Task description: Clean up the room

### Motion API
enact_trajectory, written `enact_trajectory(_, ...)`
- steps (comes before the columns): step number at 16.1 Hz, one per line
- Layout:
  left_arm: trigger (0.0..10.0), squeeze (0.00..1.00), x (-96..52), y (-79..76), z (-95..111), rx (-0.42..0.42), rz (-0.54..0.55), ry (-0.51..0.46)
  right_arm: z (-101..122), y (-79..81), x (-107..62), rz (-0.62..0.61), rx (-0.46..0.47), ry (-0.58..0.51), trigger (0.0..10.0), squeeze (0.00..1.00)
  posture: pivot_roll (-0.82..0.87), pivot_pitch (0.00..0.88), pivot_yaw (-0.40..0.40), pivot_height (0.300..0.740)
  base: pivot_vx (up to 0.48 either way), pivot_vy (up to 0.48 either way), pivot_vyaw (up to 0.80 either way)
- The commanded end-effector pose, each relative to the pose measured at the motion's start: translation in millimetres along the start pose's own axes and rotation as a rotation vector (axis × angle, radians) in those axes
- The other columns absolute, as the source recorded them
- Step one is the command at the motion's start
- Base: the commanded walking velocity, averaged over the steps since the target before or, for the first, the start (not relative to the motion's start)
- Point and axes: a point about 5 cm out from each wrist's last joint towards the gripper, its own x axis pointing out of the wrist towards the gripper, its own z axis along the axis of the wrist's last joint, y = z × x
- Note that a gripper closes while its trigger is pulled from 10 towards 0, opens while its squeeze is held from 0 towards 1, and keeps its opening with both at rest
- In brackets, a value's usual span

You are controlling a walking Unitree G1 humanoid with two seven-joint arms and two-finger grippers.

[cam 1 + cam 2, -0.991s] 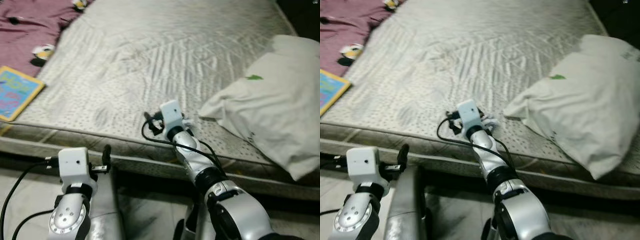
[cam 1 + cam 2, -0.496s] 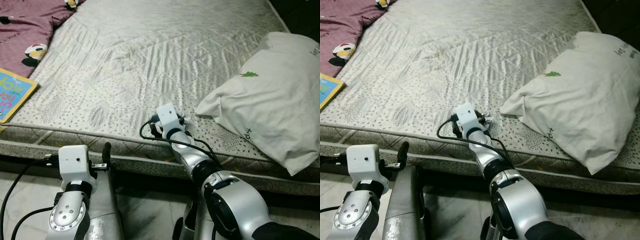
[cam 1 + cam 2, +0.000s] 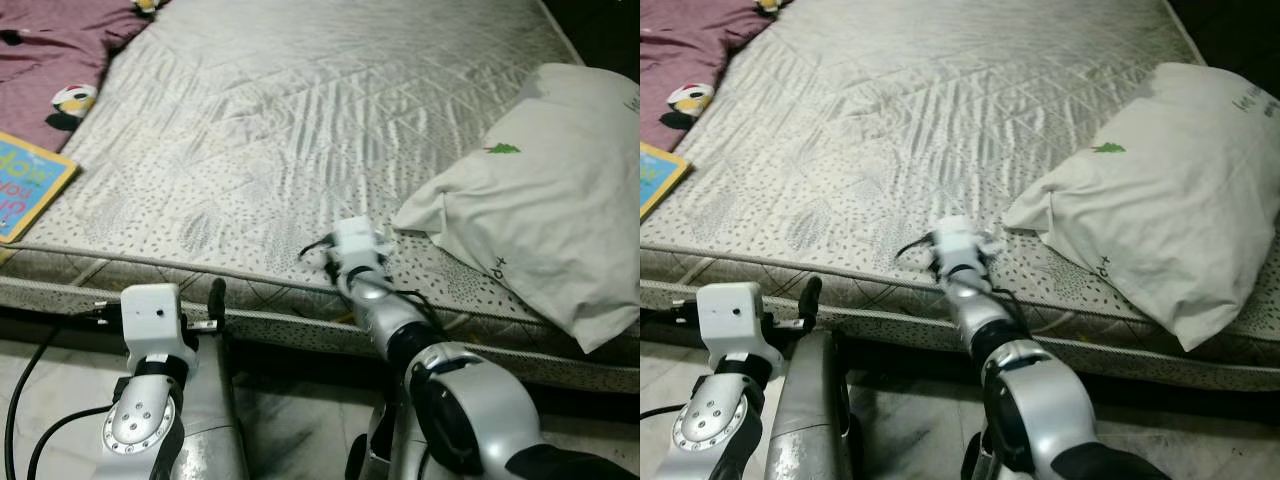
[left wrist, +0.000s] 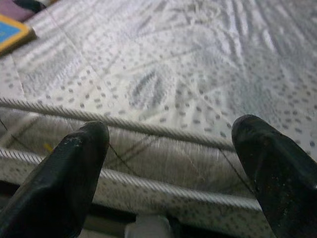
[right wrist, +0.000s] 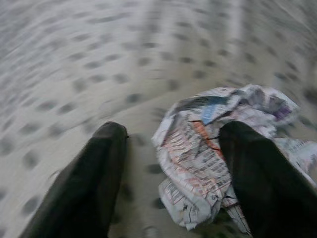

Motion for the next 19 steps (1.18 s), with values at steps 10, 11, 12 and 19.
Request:
enact_trajectory(10, 10.0, 0.0, 17.5, -8.5, 1, -0.012, -0.022, -0.026, -1, -44.1, 3.4, -0.128, 0.123, -0.022, 0.0, 0.0, 0.18, 0.075, -0.122, 0.508, 0.0, 0.0, 0.0)
enact_trajectory(11, 10.0, 0.0, 17.8, -8.9, 1, -0.013, -0.021, -0.03, 3, -42.2, 3.7, -0.115, 0.114, -0.039, 0.0, 0.0, 0.18, 0.07, -0.124, 0.508, 0.0, 0.0, 0.0)
enact_trajectory(12, 10.0, 0.0, 18.0, -8.7, 1, -0.011, -0.021, -0.032, 6, -41.1, 3.9, -0.106, 0.093, -0.048, 0.0, 0.0, 0.18, 0.066, -0.125, 0.508, 0.0, 0.0, 0.0)
enact_trajectory(19, 10.0, 0.0, 41.1, -2.6, 7, 0.011, -0.024, -0.082, 4, -63.7, 4.4, -0.114, 0.079, -0.051, 0.0, 0.0, 0.13, 0.009, -0.108, 0.508, 0.0, 0.0, 0.0)
